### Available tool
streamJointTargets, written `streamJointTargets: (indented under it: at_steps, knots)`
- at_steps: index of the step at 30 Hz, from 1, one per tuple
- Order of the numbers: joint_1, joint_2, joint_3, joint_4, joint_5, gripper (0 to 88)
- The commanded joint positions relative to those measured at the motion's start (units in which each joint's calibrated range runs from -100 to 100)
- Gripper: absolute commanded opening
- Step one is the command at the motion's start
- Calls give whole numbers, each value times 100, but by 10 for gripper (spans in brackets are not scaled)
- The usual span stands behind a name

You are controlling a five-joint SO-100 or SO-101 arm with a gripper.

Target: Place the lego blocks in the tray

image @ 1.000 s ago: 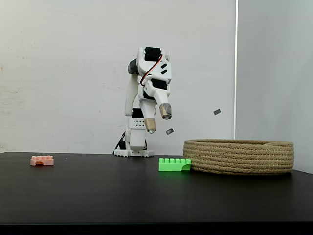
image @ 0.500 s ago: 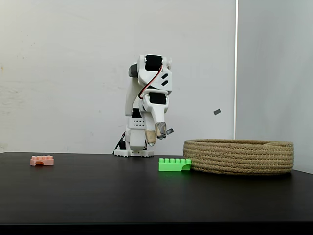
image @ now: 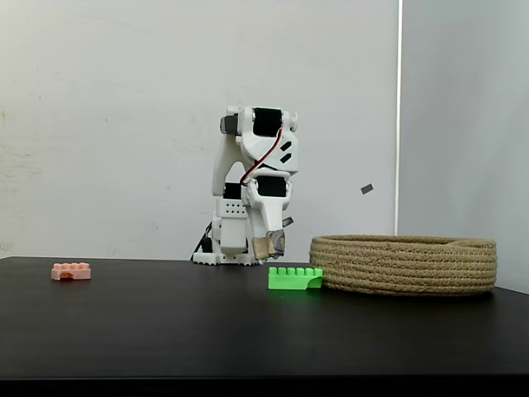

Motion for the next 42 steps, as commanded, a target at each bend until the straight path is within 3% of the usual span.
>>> streamJointTargets:
  at_steps: [1, 25, 42]
  knots:
    - [57, -147, -317, -55, -29, 276]
    - [-149, 248, -353, -180, -215, 253]
    - [-264, 540, -454, -413, -83, 230]
